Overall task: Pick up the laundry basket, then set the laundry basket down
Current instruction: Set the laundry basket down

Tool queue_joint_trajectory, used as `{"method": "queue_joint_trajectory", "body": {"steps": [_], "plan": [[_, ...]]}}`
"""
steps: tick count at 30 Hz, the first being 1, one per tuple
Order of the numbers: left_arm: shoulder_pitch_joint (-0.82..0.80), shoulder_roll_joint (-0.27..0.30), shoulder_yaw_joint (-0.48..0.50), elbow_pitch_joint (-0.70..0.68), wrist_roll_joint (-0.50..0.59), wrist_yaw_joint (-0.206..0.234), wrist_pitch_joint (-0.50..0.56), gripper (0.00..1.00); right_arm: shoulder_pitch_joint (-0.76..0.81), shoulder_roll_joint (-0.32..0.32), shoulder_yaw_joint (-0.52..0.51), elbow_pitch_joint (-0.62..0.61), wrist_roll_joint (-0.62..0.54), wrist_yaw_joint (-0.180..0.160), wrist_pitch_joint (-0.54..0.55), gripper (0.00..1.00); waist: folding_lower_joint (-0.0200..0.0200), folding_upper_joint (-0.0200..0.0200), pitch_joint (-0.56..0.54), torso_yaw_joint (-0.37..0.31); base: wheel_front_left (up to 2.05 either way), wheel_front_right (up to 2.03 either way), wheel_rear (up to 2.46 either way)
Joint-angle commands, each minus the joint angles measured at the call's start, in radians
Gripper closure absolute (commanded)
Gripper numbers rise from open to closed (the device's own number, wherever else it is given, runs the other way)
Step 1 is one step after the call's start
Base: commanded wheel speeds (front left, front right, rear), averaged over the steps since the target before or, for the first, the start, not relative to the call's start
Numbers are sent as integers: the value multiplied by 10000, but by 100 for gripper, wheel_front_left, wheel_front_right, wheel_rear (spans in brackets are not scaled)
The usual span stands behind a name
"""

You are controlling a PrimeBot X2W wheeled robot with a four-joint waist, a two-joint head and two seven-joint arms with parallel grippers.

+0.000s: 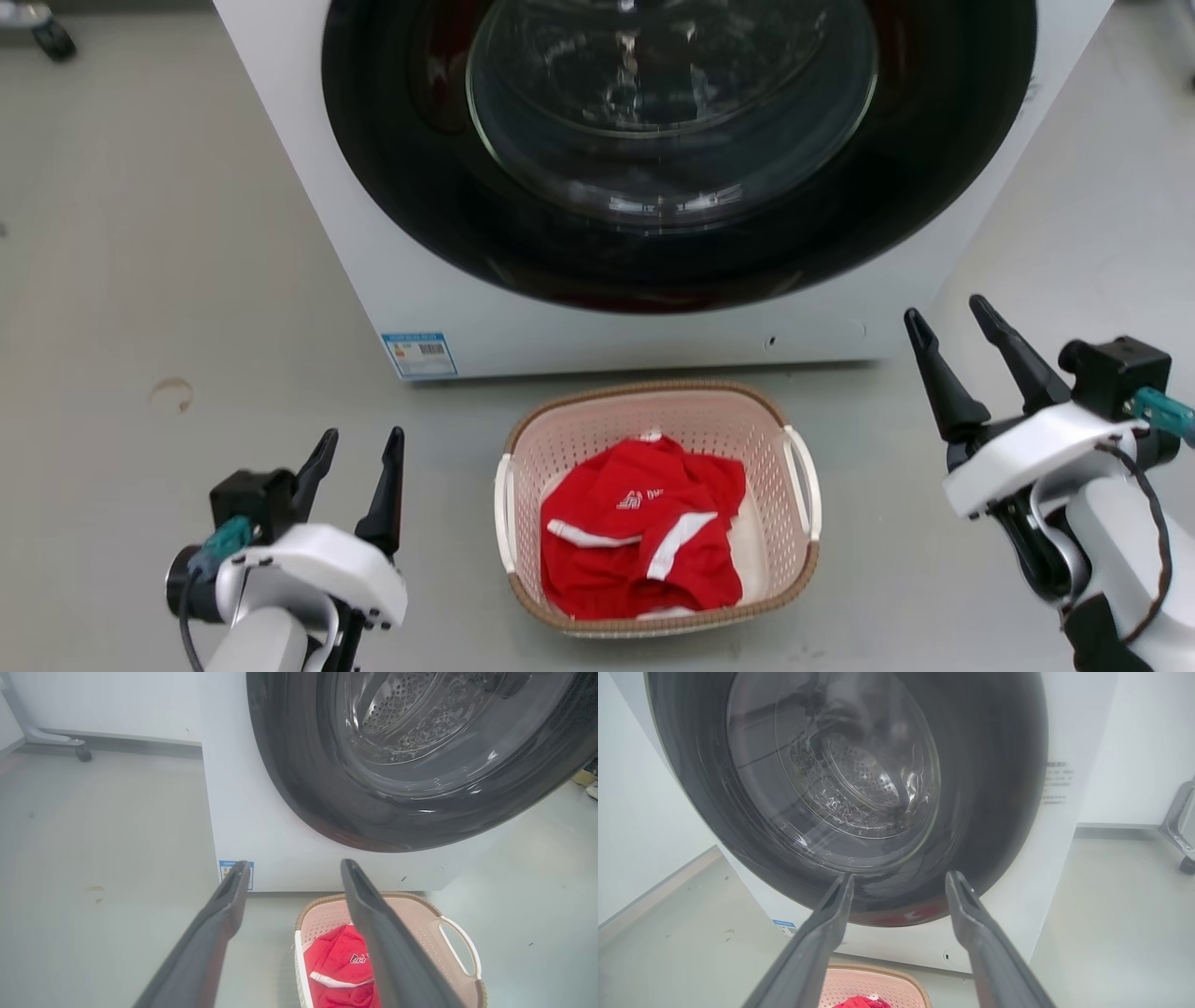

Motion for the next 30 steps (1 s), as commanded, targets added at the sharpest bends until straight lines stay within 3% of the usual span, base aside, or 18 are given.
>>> {"method": "queue_joint_trajectory", "body": {"steps": [1, 4, 10, 20, 30], "plan": [[229, 360, 396, -573, 264, 152, -105, 0, 301, -188, -45, -466, -66, -34, -63, 0, 0, -1, -731, 11, 0, 0, 0], [965, 441, 536, -1478, 443, 304, -105, 0, 891, -375, -317, -984, -66, -34, -63, 0, 0, -1, -1102, 55, 0, 0, 0], [2609, 691, 688, -3444, 677, 1063, -67, 0, 2112, -642, -1054, -1927, -70, -34, -63, 0, 0, -1, -1698, 110, 0, 0, 0], [4661, 1053, 605, -6939, 1006, 2230, 1144, 0, 3752, -625, -2123, -2410, -326, -34, -63, 0, 0, -1, -2106, 270, 0, 0, 0], [5063, 1435, 483, -8182, 978, 2385, 2187, 0, 4121, -594, -2432, -2796, -512, -34, -63, 0, 0, -1, -2116, 405, 0, 0, 0]]}}
